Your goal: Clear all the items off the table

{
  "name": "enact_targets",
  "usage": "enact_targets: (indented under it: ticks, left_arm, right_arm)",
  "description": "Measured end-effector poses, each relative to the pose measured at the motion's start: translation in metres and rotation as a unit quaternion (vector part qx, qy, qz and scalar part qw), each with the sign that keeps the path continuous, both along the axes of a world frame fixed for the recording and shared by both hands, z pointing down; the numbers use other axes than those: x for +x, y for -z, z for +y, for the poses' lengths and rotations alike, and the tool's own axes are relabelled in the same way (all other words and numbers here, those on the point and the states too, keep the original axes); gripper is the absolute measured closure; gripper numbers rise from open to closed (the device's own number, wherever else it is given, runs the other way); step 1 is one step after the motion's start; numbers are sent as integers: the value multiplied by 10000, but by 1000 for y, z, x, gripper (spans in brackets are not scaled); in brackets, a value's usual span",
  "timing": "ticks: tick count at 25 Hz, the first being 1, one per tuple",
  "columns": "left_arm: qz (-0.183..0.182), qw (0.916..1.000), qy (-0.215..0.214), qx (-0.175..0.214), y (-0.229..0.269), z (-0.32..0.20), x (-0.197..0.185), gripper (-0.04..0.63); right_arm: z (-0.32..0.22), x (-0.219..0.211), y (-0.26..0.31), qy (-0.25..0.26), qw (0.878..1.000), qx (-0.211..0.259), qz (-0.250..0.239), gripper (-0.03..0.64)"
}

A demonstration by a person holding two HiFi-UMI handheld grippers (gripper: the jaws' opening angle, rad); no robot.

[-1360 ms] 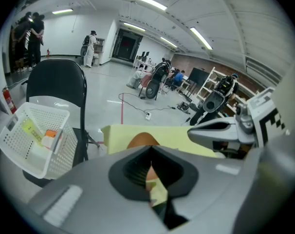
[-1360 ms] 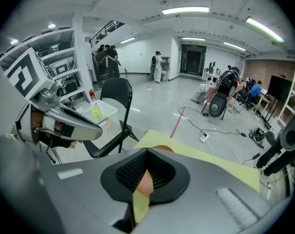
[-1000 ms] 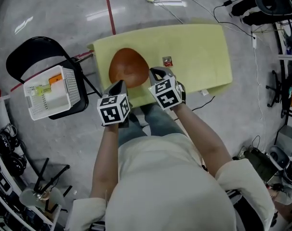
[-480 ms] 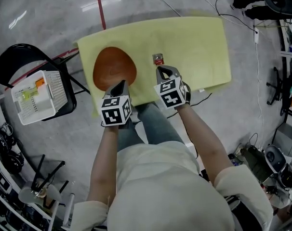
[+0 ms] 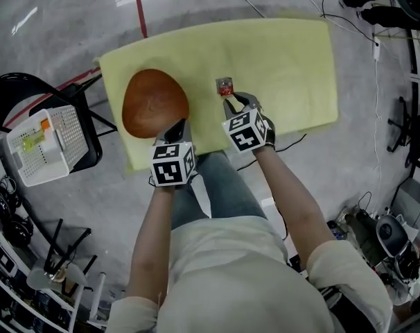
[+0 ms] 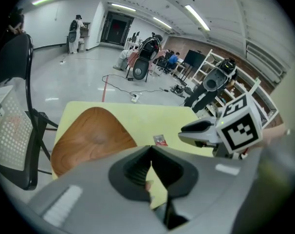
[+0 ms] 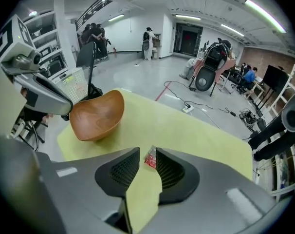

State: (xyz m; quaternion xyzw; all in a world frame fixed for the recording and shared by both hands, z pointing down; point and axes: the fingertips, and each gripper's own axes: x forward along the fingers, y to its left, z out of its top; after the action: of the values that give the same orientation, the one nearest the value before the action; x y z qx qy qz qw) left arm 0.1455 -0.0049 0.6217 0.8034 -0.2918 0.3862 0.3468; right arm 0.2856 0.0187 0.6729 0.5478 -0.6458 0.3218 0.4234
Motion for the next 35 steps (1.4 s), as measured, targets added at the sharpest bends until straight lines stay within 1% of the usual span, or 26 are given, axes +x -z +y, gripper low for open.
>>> enact_targets:
  ticks: [3, 7, 12, 17, 21, 28, 35]
  left_arm:
    - [-86, 10000, 2, 42, -10, 2, 7, 586]
    - [-128, 9999, 11, -36, -26, 6, 17, 586]
    - [-148, 9999, 0, -67, -40, 12, 33, 586]
    - [-198, 9997, 11, -116, -51, 15, 40, 586]
    - [-194, 9997, 78, -152, -55, 16, 42, 586]
    - [-238, 9995, 26, -216, -61, 18, 42, 586]
    - [-196, 9996, 42, -219, -60, 13, 42, 586]
  right_arm:
    - [-3, 5, -21, 115, 9999, -98, -2, 487]
    - [-6, 9, -55, 248, 9992, -294, -51, 458]
    - [-6, 14, -89, 386, 9979, -520, -79, 439]
    - [-7, 16, -114, 391, 9969, -661, -139, 435]
    - [-7, 17, -130, 444, 9958, -784, -184, 415]
    - [-8, 14, -143, 538, 9941, -926, -189, 393]
    - [-10, 14, -146, 553, 9942, -902, -174, 402]
